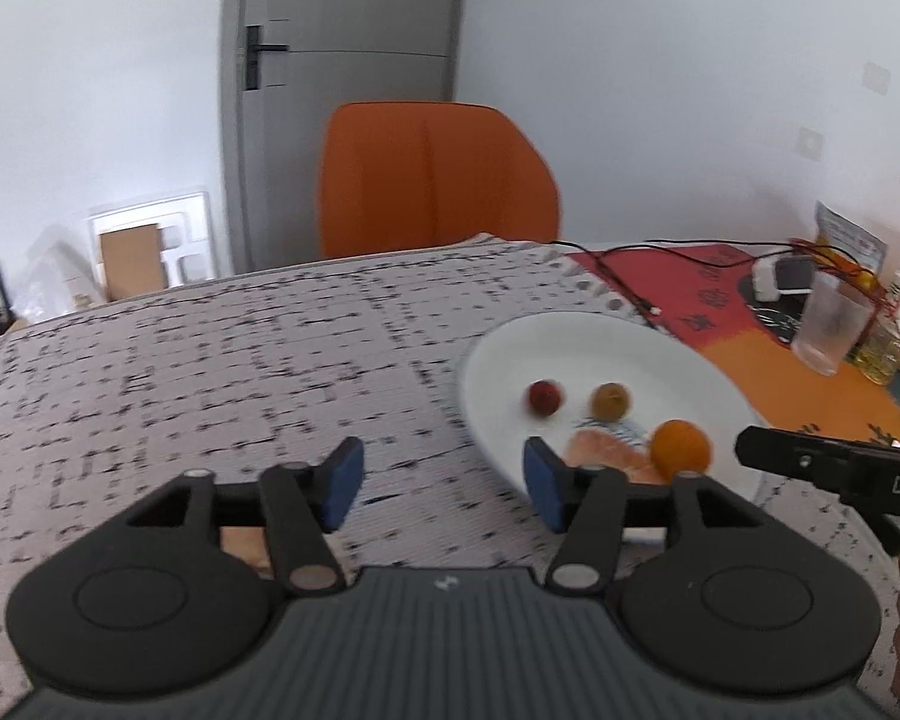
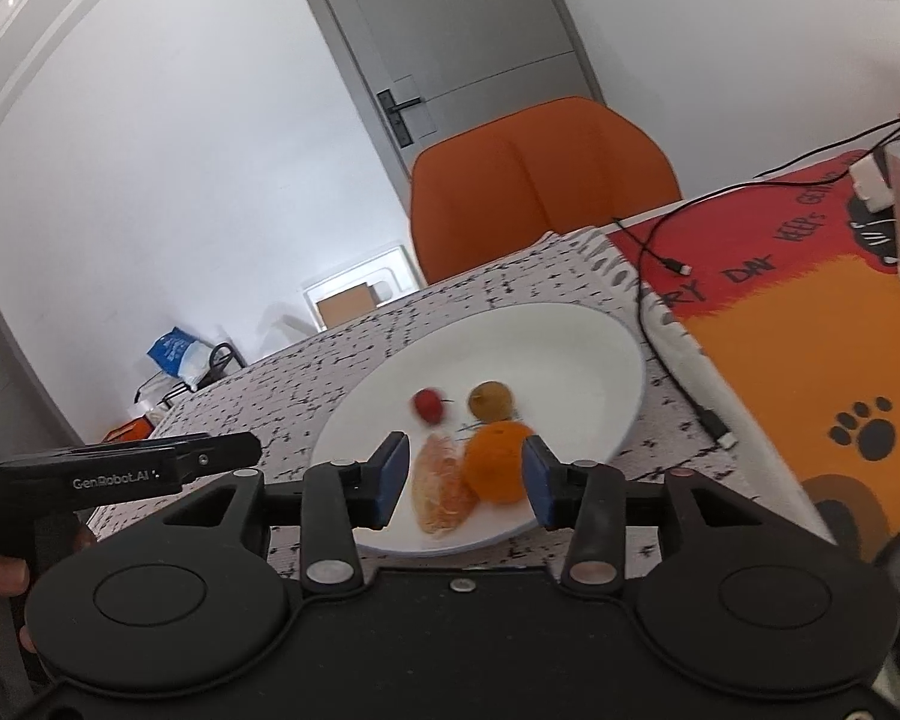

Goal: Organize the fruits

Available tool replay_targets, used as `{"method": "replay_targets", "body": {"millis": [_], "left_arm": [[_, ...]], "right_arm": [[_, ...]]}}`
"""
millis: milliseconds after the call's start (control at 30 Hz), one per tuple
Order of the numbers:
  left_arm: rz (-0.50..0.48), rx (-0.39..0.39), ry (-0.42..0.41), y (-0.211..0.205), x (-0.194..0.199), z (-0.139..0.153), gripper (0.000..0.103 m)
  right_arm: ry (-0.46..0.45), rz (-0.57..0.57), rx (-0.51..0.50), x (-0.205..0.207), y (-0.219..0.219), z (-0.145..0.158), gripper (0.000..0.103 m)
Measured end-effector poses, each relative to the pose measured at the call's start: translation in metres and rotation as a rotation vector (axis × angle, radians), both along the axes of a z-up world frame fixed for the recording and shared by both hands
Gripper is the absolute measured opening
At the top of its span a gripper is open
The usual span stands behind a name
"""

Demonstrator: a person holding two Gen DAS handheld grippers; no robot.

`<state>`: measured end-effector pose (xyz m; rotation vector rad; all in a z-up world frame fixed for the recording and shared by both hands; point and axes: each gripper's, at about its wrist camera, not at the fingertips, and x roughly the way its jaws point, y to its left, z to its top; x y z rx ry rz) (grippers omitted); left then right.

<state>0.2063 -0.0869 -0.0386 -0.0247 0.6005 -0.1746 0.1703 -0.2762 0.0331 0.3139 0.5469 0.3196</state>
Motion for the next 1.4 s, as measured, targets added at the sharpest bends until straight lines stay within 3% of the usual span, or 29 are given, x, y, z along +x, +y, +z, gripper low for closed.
{"method": "replay_targets", "body": {"millis": [133,567,800,1400], "left_arm": [[0.054,0.008,-0.013,0.02,-0.008,0.001,0.072],[0.213,-0.008,-0.007,0.076,-0.029,0.001,0.077],[0.272,-0.018,0.001,0.097,-0.037,-0.002,0.078],[0.305,-0.07,0.027,0.124,-0.054,-0.033,0.073]], "right_arm": [[0.002,0.029,-0.004,0.002,0.012,-0.001,0.047],[-0.011,0.099,-0.009,0.006,0.046,0.002,0.063],[-0.014,0.145,-0.021,0.008,0.064,0.004,0.064],[0.005,0.241,-0.07,0.009,0.109,0.003,0.064]]}}
